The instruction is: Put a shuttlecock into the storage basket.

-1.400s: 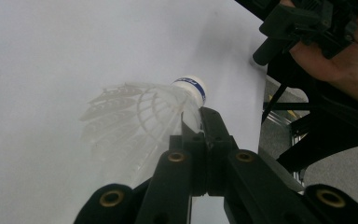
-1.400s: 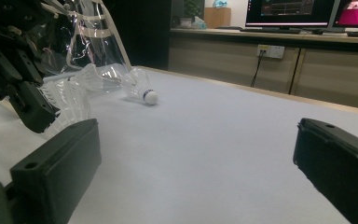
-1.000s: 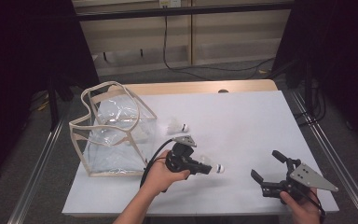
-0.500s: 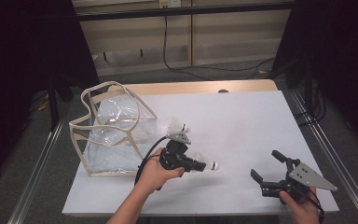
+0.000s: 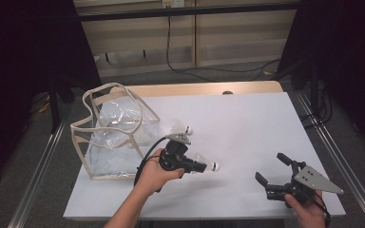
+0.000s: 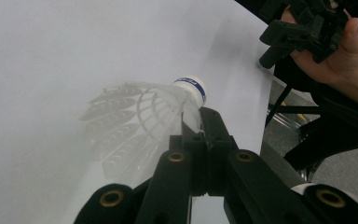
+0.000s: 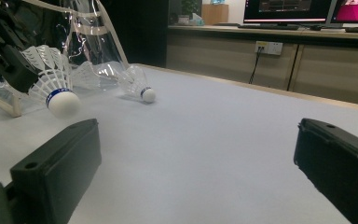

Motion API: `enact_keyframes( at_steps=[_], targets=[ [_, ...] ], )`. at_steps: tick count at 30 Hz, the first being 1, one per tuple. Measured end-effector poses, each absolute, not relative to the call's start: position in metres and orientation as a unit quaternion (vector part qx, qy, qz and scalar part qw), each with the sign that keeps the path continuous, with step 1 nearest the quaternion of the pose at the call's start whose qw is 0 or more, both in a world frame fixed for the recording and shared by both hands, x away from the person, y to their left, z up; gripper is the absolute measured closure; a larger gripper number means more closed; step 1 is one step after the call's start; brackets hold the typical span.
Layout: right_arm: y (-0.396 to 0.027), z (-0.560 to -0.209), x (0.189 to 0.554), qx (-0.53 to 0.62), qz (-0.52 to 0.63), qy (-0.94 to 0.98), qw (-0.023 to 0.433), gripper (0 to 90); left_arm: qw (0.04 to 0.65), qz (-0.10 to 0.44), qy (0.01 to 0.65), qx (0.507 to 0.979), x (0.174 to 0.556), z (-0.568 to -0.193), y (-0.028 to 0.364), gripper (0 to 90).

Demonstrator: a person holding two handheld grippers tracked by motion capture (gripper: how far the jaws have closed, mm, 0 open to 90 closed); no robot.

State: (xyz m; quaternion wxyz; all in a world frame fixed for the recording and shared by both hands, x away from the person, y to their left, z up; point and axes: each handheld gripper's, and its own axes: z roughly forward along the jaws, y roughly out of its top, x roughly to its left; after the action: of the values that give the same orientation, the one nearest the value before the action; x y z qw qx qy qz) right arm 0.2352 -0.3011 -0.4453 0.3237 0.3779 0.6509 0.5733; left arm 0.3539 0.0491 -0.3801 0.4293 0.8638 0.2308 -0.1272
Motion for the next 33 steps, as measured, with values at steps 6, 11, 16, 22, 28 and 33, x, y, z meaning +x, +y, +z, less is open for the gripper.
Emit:
enact_keyframes(
  at_steps=[6,11,16,22,28,33],
  targets=[
    [-0.301,-0.445,0.235,0.378,0.574,0.651,0.323,0.5,0.427,-0.124,0.233,0.865,0.356,-0.377,0.052,90.0],
    [-0.301,-0.445,0.235,0.377,0.574,0.651,0.323,0.5,0.425,-0.121,0.235,0.865,0.358,-0.373,0.054,90.0],
    [-0.301,-0.445,0.235,0.377,0.574,0.651,0.323,0.5,0.424,-0.12,0.237,0.866,0.36,-0.369,0.056,90.0],
    [-0.301,-0.445,0.235,0.377,0.574,0.651,0.323,0.5,0.417,-0.117,0.237,0.87,0.362,-0.364,0.059,90.0],
    [-0.301,-0.445,0.235,0.377,0.575,0.651,0.323,0.5,0.415,-0.114,0.24,0.87,0.364,-0.359,0.061,90.0],
    [-0.301,-0.445,0.235,0.376,0.574,0.651,0.323,0.5,0.409,-0.11,0.239,0.874,0.367,-0.352,0.063,90.0]
  ],
)
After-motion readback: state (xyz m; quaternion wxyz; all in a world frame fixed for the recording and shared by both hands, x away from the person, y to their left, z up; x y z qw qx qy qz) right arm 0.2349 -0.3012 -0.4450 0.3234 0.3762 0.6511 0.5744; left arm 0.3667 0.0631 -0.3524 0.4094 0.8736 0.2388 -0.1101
